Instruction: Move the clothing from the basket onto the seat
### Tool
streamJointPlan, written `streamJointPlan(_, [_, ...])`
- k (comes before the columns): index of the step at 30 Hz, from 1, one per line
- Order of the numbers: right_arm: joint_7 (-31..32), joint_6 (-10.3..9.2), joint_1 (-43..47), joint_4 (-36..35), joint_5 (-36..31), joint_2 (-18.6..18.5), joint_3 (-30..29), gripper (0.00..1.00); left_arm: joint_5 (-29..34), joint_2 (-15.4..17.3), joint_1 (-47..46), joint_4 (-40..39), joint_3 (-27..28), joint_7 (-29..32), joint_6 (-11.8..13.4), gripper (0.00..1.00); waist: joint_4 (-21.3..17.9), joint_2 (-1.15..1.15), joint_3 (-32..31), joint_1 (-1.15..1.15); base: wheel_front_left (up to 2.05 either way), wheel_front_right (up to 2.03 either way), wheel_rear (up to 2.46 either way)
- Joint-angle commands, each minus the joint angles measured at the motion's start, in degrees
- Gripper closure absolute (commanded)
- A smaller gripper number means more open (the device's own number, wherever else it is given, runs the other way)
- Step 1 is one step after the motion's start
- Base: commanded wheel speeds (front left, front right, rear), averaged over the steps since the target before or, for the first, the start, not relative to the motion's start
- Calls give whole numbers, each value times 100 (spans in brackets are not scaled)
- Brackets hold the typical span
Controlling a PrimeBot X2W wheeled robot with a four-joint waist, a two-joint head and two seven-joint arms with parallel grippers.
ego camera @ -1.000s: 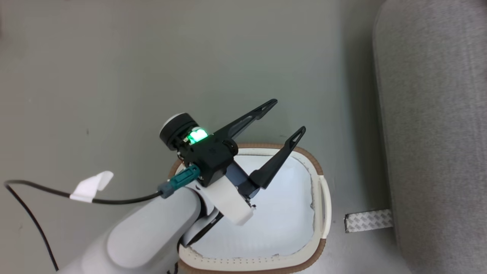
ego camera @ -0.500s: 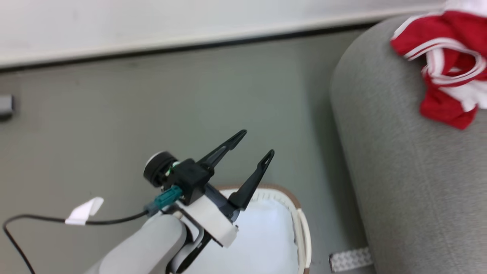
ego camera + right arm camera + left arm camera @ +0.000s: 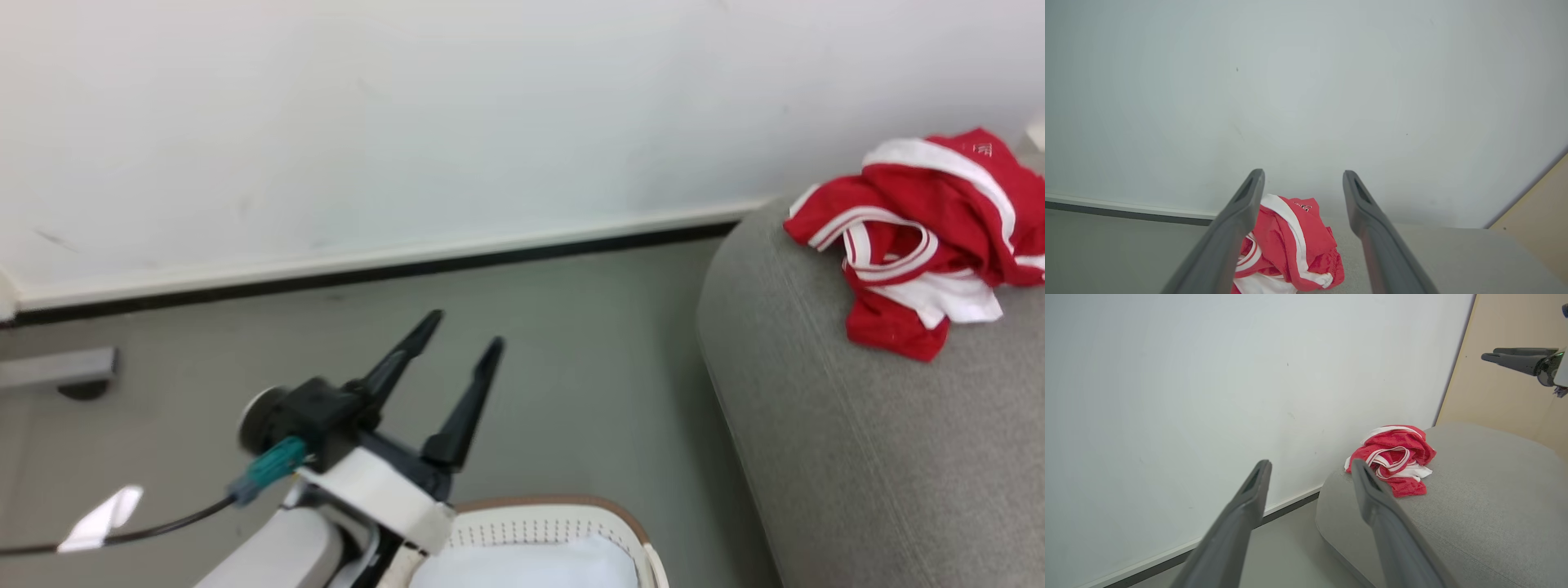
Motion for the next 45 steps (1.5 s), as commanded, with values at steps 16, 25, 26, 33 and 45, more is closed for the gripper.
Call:
streamJointPlan(16, [-786, -13, 2298, -1847, -554, 1374, -1132, 0, -15, -87, 2036, -633, 2122, -3, 578, 0, 502, 0, -649, 2, 0, 0, 0])
streamJointPlan(25, [-1349, -13, 3426, -2403, -852, 2186, -1055, 0, 482, -640, 2696, -336, 2891, -3, 163, 0, 646, 0, -711, 2, 0, 0, 0])
streamJointPlan(26, [-1414, -13, 3520, -2371, -908, 2192, -1006, 0, 540, -701, 2749, -257, 2936, -4, 94, 0, 652, 0, -713, 2, 0, 0, 0])
streamJointPlan(33, [-1979, -13, 3987, -2036, -774, 2505, -565, 0, 932, -1071, 2884, 258, 3280, -4, -389, 0, 708, 0, -684, 2, 0, 0, 0])
streamJointPlan(45, [-2426, -13, 4097, -1505, -925, 2870, -299, 0, 1541, -1566, 2929, 709, 3785, -4, -994, 0, 620, 0, -690, 2, 0, 0, 0])
